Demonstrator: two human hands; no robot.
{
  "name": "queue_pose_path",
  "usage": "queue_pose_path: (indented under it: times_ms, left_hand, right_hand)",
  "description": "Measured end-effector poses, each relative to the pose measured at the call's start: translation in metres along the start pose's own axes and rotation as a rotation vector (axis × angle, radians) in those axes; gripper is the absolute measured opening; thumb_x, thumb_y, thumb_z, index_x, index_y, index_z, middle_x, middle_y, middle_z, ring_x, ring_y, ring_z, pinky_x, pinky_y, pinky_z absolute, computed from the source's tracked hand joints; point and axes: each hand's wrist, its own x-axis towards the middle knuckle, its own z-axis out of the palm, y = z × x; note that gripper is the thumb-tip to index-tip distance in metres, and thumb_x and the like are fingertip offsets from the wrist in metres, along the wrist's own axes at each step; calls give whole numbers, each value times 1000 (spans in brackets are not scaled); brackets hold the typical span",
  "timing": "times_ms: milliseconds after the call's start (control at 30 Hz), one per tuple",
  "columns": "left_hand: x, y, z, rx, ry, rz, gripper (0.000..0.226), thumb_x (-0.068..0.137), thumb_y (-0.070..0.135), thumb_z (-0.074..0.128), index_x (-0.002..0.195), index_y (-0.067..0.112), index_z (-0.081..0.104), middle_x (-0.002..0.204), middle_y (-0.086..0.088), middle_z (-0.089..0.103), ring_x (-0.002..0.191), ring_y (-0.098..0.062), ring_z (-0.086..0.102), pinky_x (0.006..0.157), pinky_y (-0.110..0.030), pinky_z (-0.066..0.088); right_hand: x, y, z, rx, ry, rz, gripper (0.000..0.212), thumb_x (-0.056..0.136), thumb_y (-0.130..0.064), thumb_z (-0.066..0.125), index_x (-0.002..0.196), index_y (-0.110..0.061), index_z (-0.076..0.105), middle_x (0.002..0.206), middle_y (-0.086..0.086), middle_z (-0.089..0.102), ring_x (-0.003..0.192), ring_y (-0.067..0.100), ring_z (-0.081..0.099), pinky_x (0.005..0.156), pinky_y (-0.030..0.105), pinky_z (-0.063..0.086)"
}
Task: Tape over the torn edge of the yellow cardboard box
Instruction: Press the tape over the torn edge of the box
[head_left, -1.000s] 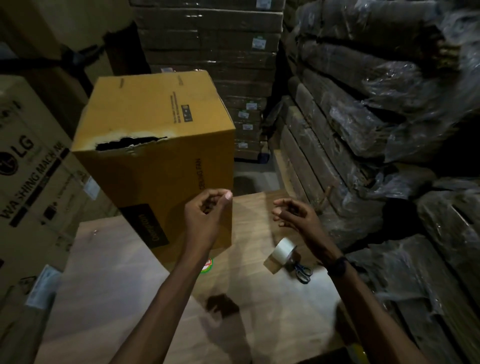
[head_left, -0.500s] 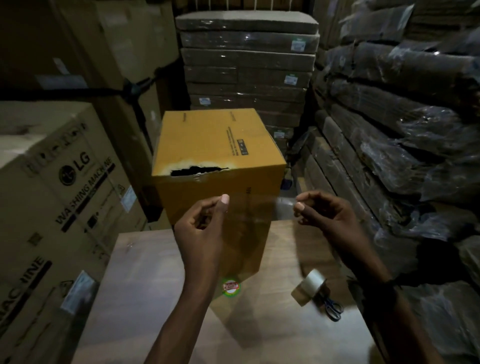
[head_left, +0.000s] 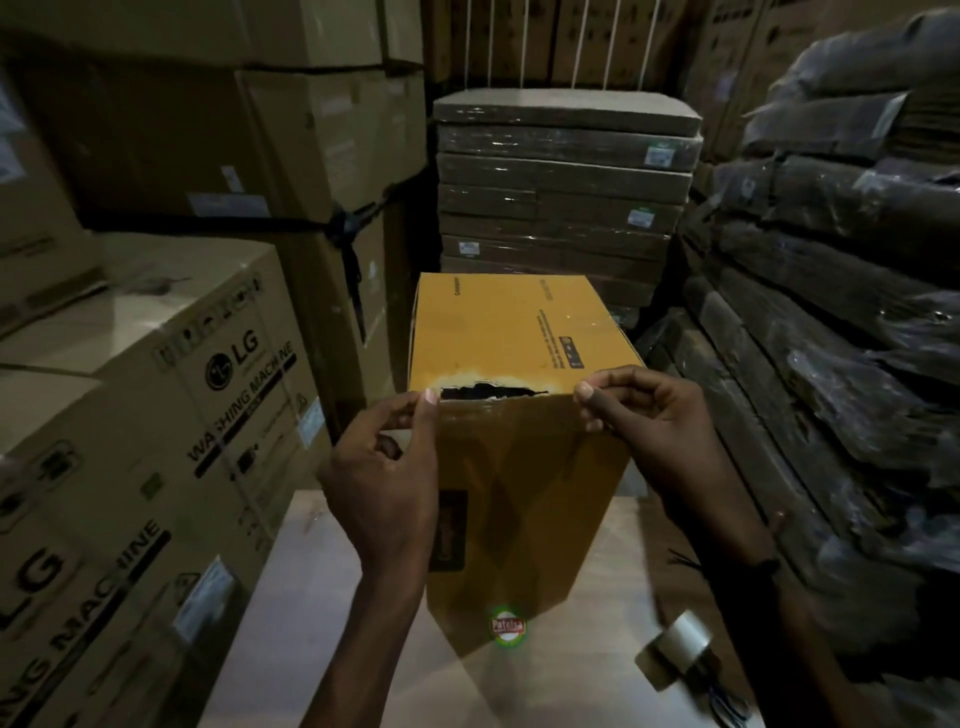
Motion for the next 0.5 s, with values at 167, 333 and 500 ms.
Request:
queue_pose_path:
  times_ms: [167,333,500]
  left_hand:
    - [20,-11,-2,106,19,25,26,95,45,67,109,26,77,92,8,75,85,-14,70,66,-43,63]
    - [31,-13,0,117,-12,30,21,93,42,70,105,26,76,96,4,72,81,-12,67,64,-36,61]
    - [40,-14,1,20,-102,-20,19,93,33,74,106,19,79,92,7,77,83,-1,71,68,-12,56]
  right_hand:
    - [7,-1,15,-124,34,-6,15,89,-35,80,97,-22,79,85,2,80,80,18,76,81,43,63]
    - [15,2,21,-122,82,-10,11,89,-26,81,96,-17,79,82,4,79,75,13,76,74,31,62]
    - [25,3,21,-152,86,-28,13,91,-20,79,97,-9,78,79,4,77,68,3,71,66,16,56]
